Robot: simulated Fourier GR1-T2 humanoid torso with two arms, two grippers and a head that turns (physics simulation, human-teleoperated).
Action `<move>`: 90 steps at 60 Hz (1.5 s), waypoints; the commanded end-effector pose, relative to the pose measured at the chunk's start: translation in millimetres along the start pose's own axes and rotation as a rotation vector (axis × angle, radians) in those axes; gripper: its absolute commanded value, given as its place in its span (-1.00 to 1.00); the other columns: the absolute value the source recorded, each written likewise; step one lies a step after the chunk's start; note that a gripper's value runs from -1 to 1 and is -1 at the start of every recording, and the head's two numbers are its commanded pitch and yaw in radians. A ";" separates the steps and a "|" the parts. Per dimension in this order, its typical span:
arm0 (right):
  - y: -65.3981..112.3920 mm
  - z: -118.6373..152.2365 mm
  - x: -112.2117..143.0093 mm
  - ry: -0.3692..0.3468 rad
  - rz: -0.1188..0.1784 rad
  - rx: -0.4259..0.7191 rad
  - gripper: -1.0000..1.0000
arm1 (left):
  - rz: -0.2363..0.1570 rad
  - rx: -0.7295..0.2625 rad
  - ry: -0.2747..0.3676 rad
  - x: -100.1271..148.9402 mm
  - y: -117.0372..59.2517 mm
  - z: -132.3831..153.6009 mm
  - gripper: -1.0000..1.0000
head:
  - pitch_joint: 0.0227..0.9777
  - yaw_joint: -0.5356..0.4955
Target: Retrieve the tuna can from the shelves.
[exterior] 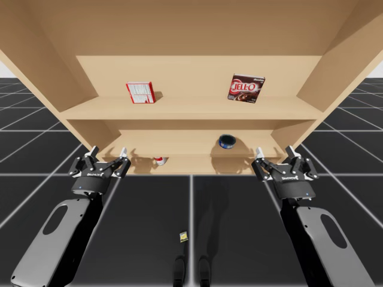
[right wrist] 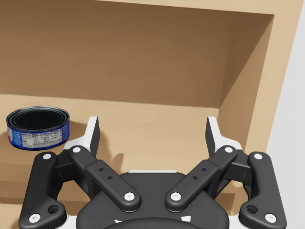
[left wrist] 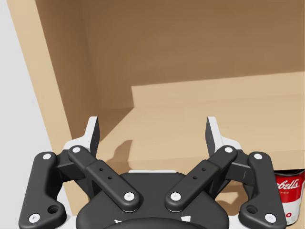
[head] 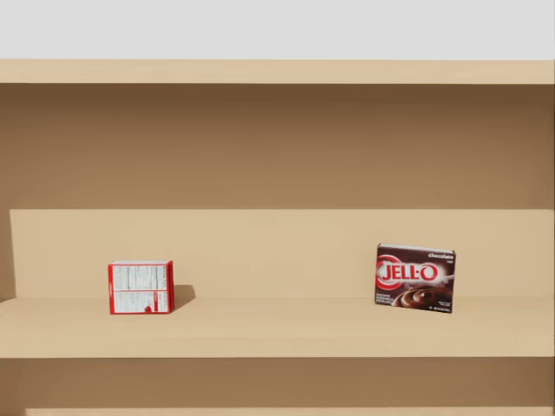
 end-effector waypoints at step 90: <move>43.3 -32.9 28.1 0.181 -0.029 0.209 -1.00 | -0.001 0.007 0.011 -0.7 0.3 -1.6 -1.00 | 0.11 -0.42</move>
